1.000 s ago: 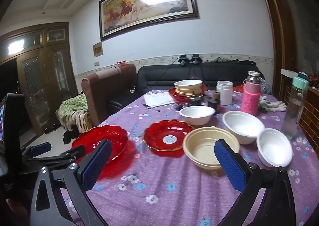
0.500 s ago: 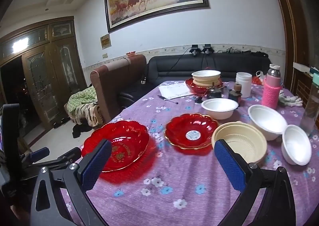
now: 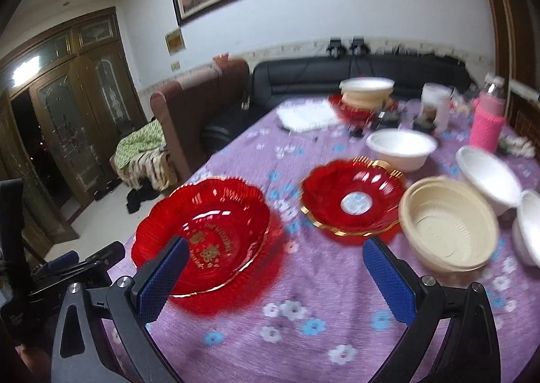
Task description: Organize plates and bowls
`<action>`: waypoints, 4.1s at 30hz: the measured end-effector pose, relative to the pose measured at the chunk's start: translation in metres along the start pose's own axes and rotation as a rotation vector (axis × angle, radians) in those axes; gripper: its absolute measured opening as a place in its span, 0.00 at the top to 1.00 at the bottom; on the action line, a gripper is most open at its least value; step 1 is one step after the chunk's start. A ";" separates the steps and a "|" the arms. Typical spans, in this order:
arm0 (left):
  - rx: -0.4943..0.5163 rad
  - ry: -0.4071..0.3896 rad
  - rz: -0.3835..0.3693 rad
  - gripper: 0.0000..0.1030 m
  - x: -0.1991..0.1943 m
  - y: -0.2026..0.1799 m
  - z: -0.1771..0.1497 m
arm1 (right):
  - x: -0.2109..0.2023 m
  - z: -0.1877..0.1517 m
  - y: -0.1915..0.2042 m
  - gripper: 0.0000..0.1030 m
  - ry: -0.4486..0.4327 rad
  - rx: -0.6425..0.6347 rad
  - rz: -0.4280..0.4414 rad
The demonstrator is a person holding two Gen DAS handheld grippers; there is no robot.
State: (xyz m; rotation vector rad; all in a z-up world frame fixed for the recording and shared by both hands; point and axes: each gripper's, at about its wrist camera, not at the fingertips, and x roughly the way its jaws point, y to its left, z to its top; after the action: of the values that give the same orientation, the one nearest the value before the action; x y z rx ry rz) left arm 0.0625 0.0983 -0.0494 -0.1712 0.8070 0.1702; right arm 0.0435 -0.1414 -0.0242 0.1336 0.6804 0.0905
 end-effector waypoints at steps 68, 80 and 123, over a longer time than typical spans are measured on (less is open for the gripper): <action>0.028 0.144 0.050 0.82 0.026 0.007 -0.030 | 0.083 -0.049 0.020 0.90 0.370 0.197 0.129; 0.054 0.140 0.061 0.81 0.019 0.016 -0.052 | 0.063 -0.077 0.036 0.89 0.379 0.154 0.134; 0.234 -0.017 -0.102 0.35 -0.045 -0.096 0.024 | 0.048 -0.040 -0.103 0.51 0.117 0.553 0.266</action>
State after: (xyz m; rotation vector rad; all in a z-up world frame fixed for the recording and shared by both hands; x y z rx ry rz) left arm 0.0695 0.0058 0.0087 0.0100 0.7928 -0.0193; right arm 0.0597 -0.2330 -0.1004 0.7555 0.7888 0.1652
